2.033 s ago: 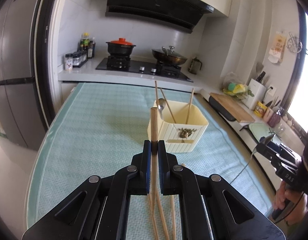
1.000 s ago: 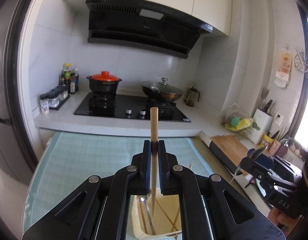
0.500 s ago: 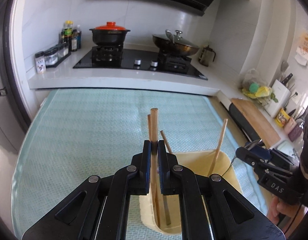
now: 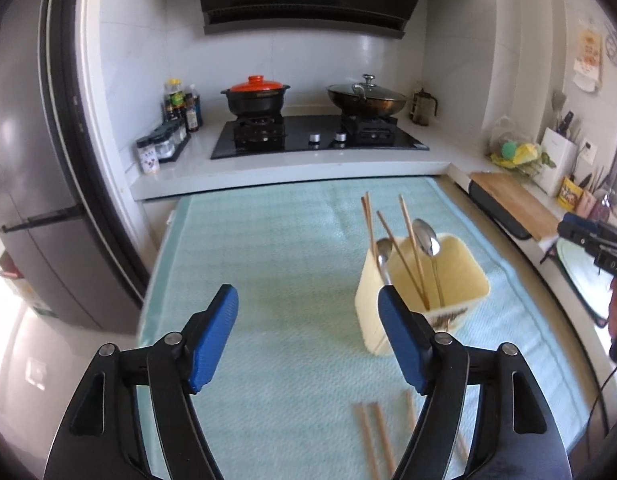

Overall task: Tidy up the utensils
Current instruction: 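Move both tools back over the four loose chopsticks on the towel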

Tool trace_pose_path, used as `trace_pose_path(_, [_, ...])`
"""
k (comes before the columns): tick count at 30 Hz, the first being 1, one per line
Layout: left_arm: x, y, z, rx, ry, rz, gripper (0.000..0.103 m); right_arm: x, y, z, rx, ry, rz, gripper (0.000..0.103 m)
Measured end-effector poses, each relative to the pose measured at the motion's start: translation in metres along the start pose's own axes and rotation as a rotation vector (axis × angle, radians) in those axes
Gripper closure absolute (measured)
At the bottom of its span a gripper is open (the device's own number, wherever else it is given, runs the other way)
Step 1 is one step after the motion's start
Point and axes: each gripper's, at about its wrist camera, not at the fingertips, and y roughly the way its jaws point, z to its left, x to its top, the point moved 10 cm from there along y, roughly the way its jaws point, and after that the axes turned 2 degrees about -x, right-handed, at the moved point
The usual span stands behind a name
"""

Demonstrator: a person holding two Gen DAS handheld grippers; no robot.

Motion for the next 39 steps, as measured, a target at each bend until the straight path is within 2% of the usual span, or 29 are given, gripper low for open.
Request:
trace_pose_path(4, [-0.049, -0.057, 0.013, 0.048, 0.055, -0.008, 0.017, -0.039, -0.061, 0.008, -0.034, -0.077, -0.028, 0.056])
trace_pose_path(8, [-0.099, -0.087, 0.011, 0.043, 0.021, -0.004, 0.012, -0.081, -0.107, 0.015, -0.067, -0.106, -0.057, 0.056])
trace_pose_path(13, [-0.159, -0.081, -0.016, -0.012, -0.065, 0.038, 0.011, -0.138, -0.132, 0.033, -0.130, -0.127, -0.062, 0.056])
trace_pose_path(16, [-0.191, -0.063, -0.031, -0.036, -0.129, 0.085, 0.011, -0.174, -0.128, 0.051, -0.091, -0.074, -0.022, 0.056])
trace_pose_path(18, [-0.208, -0.050, -0.037, -0.026, -0.152, 0.111, 0.011, -0.198, -0.120, 0.062, -0.074, -0.050, 0.005, 0.056])
trace_pose_path(21, [-0.224, -0.039, -0.043, -0.008, -0.159, 0.119, 0.011, -0.228, -0.106, 0.077, -0.067, -0.035, 0.051, 0.056])
trace_pose_path(25, [-0.233, -0.030, -0.049, 0.010, -0.143, 0.128, 0.011, -0.248, -0.095, 0.090, -0.033, -0.006, 0.074, 0.056])
trace_pose_path(39, [-0.242, -0.016, -0.042, 0.080, -0.093, 0.152, 0.011, -0.261, -0.084, 0.103, -0.034, -0.042, 0.106, 0.056])
